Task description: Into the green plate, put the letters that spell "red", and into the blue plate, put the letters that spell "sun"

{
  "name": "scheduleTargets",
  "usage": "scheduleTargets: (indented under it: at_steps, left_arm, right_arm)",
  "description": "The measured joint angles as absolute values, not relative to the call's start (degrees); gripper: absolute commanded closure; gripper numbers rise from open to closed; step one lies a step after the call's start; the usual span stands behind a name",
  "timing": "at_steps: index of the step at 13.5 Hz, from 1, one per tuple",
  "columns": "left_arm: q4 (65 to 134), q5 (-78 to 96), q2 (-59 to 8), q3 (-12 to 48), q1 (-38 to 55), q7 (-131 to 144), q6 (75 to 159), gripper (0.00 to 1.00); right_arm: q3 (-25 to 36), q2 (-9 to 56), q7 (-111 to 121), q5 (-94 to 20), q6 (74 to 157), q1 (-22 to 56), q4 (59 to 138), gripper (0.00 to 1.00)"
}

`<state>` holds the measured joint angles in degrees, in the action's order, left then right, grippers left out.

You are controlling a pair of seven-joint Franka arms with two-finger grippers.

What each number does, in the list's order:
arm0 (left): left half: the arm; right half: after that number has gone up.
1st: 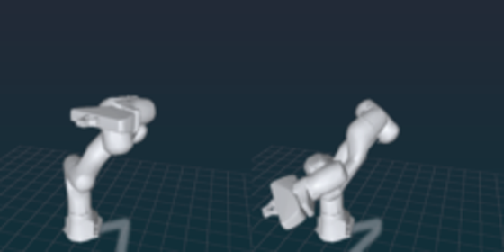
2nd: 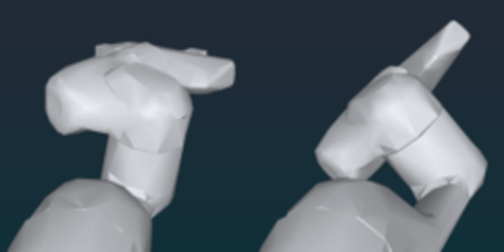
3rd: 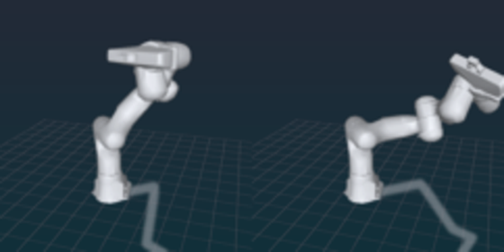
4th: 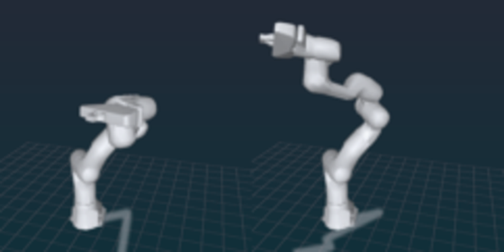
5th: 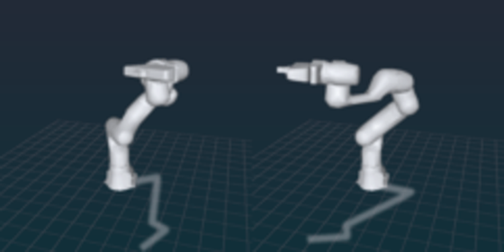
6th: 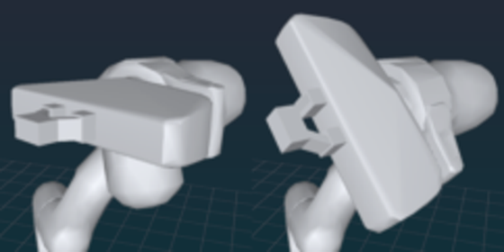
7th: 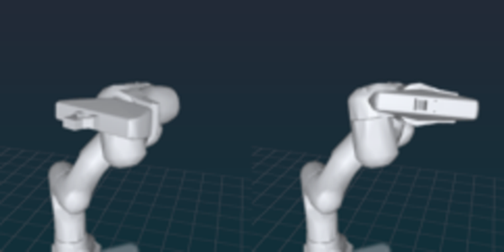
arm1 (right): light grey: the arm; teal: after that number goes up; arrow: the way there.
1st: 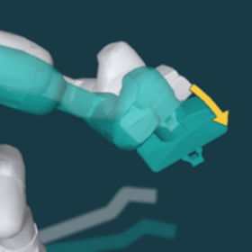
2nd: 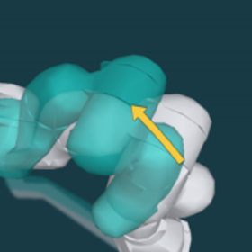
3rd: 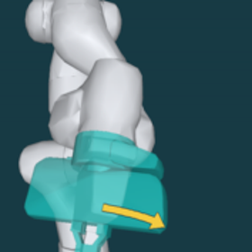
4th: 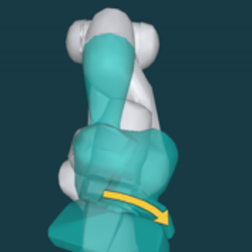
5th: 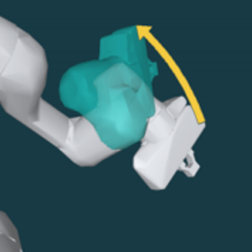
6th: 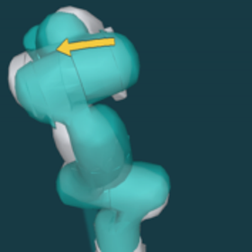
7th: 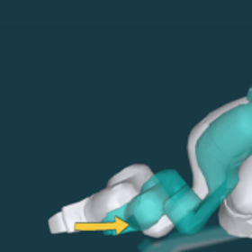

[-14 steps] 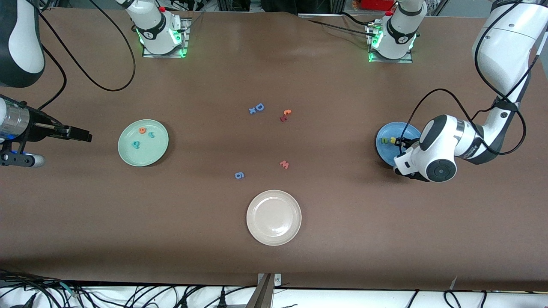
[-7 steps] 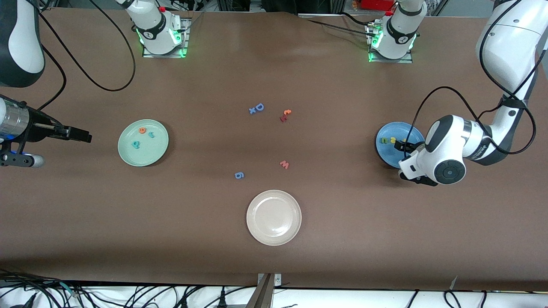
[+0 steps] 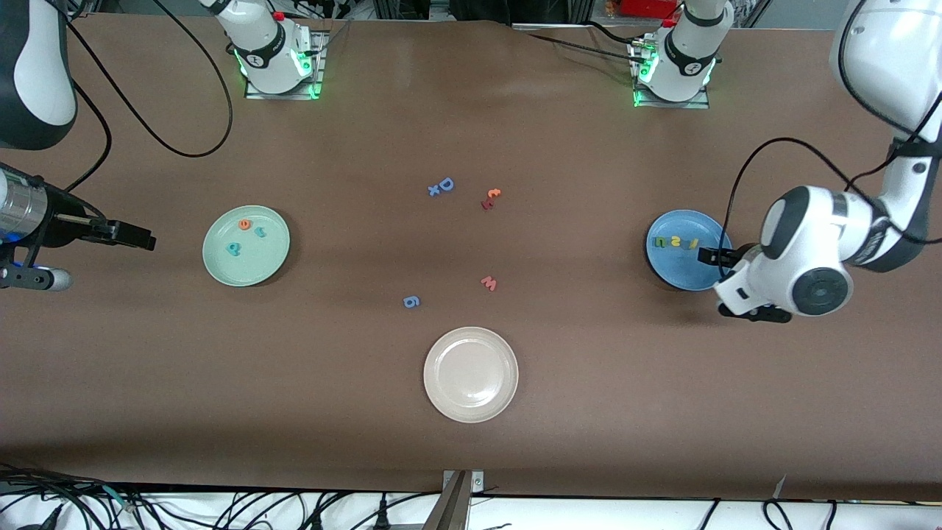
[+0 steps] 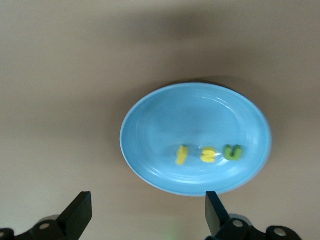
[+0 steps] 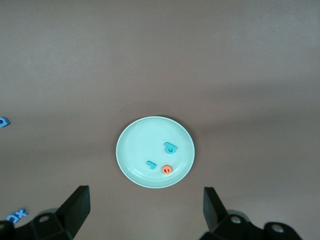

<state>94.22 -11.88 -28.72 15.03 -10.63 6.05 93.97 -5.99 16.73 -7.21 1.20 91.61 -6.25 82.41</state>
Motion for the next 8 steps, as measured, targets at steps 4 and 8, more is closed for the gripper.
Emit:
scheduleTargets:
  at_steps: [4, 8]
  left_arm:
    - [94.94, -3.75, -17.09, 0.18, 0.03, 5.67, 92.68, 0.0]
    - [95.47, -0.32, -6.62, -3.56, 1.14, 5.37, 92.14, 0.0]
  right_arm:
    - [-6.03, 16.74, -7.39, 1.14, 92.1, -6.25, 82.4, 0.0]
    - [-6.16, 16.74, -8.59, 0.52, 92.79, -6.25, 82.39, 0.0]
